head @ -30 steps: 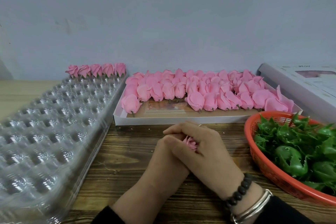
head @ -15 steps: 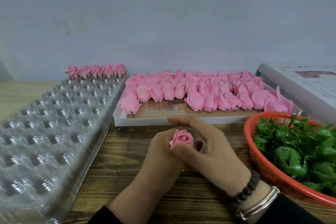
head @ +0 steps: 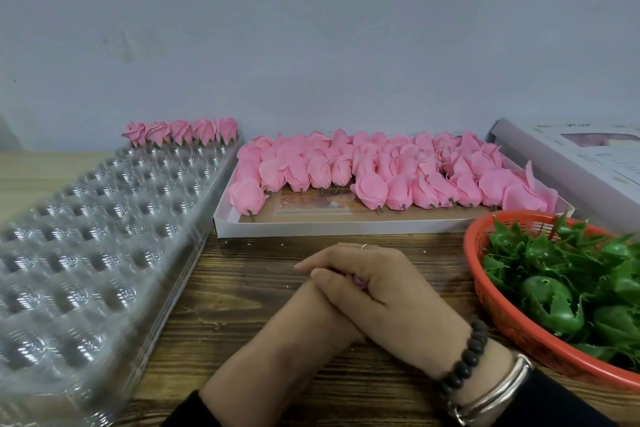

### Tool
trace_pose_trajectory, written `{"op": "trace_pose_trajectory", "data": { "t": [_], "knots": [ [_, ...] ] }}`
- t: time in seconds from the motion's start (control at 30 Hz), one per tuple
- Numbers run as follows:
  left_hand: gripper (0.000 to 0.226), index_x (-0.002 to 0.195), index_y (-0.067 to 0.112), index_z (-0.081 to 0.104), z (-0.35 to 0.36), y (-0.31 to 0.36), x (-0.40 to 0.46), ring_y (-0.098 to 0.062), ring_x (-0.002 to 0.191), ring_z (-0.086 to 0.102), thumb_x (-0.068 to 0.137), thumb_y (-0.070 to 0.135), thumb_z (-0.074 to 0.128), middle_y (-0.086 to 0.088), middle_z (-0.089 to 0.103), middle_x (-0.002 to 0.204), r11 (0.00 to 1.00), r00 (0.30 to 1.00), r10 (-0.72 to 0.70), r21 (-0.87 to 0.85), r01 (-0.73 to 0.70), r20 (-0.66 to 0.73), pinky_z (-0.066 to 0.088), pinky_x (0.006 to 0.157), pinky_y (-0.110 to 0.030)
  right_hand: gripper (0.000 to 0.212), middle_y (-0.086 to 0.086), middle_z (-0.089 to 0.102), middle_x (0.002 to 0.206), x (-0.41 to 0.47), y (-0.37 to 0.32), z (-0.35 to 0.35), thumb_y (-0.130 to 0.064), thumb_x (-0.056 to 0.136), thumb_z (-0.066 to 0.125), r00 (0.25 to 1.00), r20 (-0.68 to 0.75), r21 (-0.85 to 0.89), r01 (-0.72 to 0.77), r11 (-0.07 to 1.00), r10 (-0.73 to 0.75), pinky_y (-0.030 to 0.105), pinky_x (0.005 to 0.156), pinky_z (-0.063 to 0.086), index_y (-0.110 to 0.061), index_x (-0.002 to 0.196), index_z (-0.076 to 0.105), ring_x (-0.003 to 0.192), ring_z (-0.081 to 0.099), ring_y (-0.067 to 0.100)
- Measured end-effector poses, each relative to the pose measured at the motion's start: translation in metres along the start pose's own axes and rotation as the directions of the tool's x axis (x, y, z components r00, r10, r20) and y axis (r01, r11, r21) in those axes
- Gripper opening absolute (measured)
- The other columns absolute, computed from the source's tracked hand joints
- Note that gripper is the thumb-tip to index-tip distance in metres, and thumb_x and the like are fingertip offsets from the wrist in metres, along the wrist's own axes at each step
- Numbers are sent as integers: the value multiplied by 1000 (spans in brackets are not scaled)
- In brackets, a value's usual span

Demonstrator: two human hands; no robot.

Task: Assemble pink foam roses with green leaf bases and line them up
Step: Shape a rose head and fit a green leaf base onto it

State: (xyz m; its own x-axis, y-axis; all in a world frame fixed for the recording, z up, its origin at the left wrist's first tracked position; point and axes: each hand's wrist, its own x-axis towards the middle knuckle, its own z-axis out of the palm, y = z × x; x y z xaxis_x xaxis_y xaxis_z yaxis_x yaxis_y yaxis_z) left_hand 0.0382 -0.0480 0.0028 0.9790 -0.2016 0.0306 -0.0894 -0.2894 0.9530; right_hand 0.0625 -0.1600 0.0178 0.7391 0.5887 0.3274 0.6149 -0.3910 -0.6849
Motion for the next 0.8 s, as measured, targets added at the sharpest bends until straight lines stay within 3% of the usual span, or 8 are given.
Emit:
{"op": "trace_pose_trajectory", "data": {
  "t": [0.1, 0.17, 0.27, 0.37, 0.47, 0.6, 0.73, 0.8],
  "knots": [
    [30, 68, 22, 54, -1, 3, 0, -7, 54, 57, 80, -6, 54, 7, 57, 51, 997, 996, 79, 6, -79, 41, 46, 51, -24, 25, -19, 64, 99, -3, -2, -1, -43, 83, 55, 996, 66, 159, -65, 985, 55, 9, 48, 45, -39, 107, 62, 53, 62, -1],
    [23, 71, 17, 54, -2, 4, 2, -6, 48, 53, 79, -4, 55, 6, 55, 49, 994, 994, 109, -4, -109, 28, 41, 48, -19, 34, -20, 63, 105, -4, -1, -3, -53, 74, 60, 992, 81, 244, -117, 963, 100, 15, 42, 47, -49, 108, 55, 47, 64, 8],
    [23, 78, 20, 61, -3, 4, 6, -3, 61, 60, 81, -3, 63, 7, 64, 63, 972, 972, 234, -4, -234, 2, 46, 55, -15, 56, -22, 62, 107, -3, 5, -6, -64, 61, 63, 992, 63, 198, -118, 973, 107, 23, 72, 56, -51, 114, 50, 80, 69, 6],
    [12, 85, 15, 69, -4, 1, 7, -6, 80, 66, 81, 4, 67, 1, 71, 83, 945, 943, 327, 51, -324, -64, 52, 69, -18, 66, -25, 59, 112, -3, 8, -5, -67, 52, 64, 995, 1, 163, -102, 981, 104, 29, 95, 47, -54, 115, 46, 106, 55, -5],
    [8, 88, 16, 69, -4, -3, 8, -7, 83, 67, 82, 12, 65, 4, 71, 88, 945, 937, 327, 70, -321, -121, 53, 70, -20, 53, -25, 60, 113, -4, 5, -3, -67, 62, 59, 990, -133, 155, -29, 988, 50, 30, 94, 48, -51, 112, 50, 108, 54, -4],
    [20, 74, 24, 64, 3, -2, 11, 3, 72, 65, 82, 6, 62, 12, 68, 68, 938, 925, 337, 153, -312, -174, 49, 62, -11, 29, -11, 68, 97, -2, -2, 6, -46, 85, 41, 933, -360, 189, 86, 978, -12, 28, 84, 48, -36, 94, 67, 89, 63, 2],
    [41, 80, 27, 53, 13, 3, 7, 14, 71, 59, 84, -14, 45, 12, 63, 68, 969, 954, 240, -15, -247, -180, 44, 64, -4, 41, -15, 70, 98, -2, -3, 12, -42, 84, 39, 948, -318, 36, 17, 999, -5, 19, 90, 42, -23, 94, 73, 98, 59, 0],
    [47, 88, 32, 41, 18, 7, 8, 27, 79, 49, 88, -15, 42, 21, 51, 90, 980, 961, 201, 47, -195, -192, 34, 69, 7, 35, -13, 70, 100, 0, -3, 8, -38, 86, 44, 967, -252, -10, 14, 1000, -16, 19, 94, 40, -21, 96, 73, 103, 56, 0]
  ]
}}
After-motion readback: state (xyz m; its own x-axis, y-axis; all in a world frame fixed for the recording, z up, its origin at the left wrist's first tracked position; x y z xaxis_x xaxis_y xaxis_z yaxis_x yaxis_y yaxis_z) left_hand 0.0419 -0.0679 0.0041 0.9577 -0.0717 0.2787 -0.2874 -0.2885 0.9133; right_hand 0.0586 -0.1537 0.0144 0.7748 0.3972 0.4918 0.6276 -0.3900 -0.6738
